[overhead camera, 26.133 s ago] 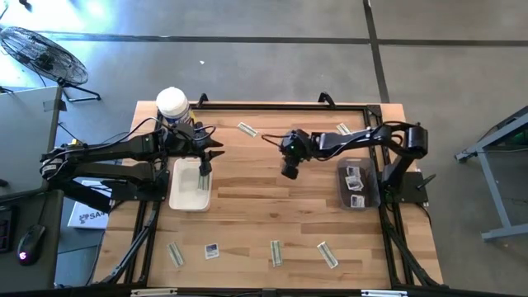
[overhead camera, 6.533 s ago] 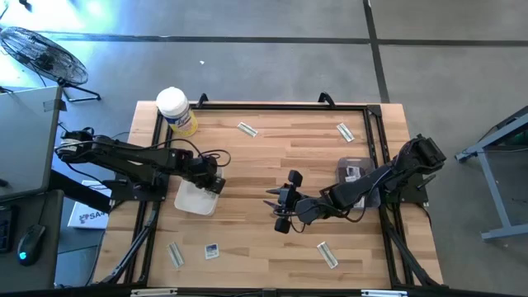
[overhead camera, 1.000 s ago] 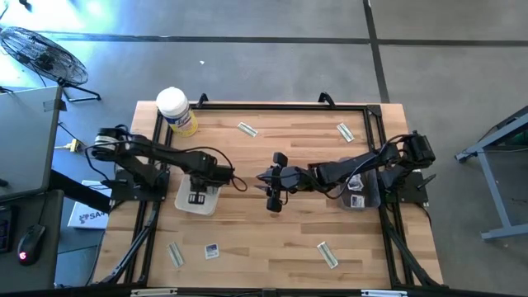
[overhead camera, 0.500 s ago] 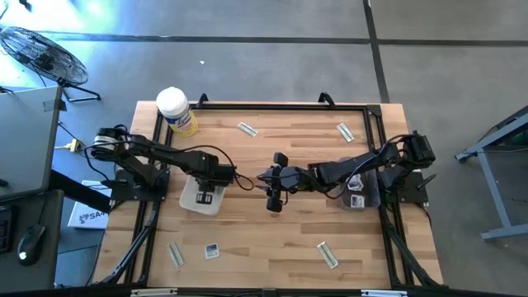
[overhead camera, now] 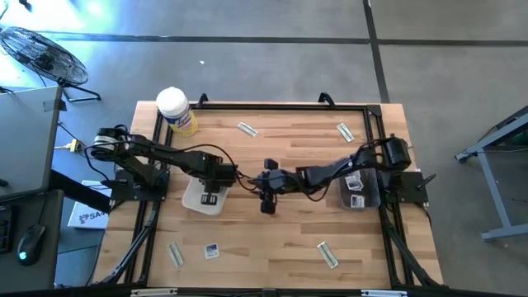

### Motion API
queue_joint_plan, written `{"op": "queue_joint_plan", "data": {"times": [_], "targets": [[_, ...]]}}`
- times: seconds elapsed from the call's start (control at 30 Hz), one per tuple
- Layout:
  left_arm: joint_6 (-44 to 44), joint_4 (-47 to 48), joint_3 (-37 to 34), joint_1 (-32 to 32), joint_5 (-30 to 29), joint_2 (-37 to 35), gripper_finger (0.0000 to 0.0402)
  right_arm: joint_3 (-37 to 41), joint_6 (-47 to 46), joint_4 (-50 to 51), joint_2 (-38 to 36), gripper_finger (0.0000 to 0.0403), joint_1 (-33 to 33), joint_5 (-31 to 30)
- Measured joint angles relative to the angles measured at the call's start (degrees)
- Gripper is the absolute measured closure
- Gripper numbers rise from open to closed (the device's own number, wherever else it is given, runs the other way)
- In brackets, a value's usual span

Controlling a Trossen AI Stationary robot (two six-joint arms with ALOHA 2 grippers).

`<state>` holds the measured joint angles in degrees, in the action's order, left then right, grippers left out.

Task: Pick & Place First Aid Supplies
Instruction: Adjust the green bandages in the white bin

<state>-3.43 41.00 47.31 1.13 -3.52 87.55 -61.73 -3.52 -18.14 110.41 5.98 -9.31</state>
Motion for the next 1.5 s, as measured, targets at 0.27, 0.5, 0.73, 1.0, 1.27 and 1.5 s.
{"op": "queue_joint_plan", "data": {"times": [0.27, 0.5, 0.73, 1.0, 1.27, 1.5], "targets": [[-1.1, -2.0, 0.0, 0.0, -3.0, 0.0, 0.0319, 0.0, 0.0, 0.3, 0.2, 0.0263, -0.4, 0.9], [-0.8, 1.0, 0.0, 0.0, -5.2, -1.0, 0.0319, 0.0, -0.4, 0.5, 0.2, 0.0263, -0.4, 0.9], [1.1, 5.2, 0.0, 0.0, -6.5, -2.7, 0.0319, 0.0, -0.7, 0.3, 0.2, 0.0263, -0.4, 0.1], [4.2, 15.3, 0.0, 0.0, -7.4, -2.8, 0.0319, 0.0, -1.8, 0.3, 0.2, 0.0263, -0.6, -0.3], [4.2, 17.7, 0.0, 0.0, -7.0, -2.8, 0.0319, 0.0, -3.1, 0.3, 0.2, 0.0263, -1.2, -0.3], [3.7, 23.6, 3.2, 0.0, -0.5, -2.4, 0.0319, 0.0, -3.0, 0.3, 0.2, 0.0263, -1.1, -0.2]]}}
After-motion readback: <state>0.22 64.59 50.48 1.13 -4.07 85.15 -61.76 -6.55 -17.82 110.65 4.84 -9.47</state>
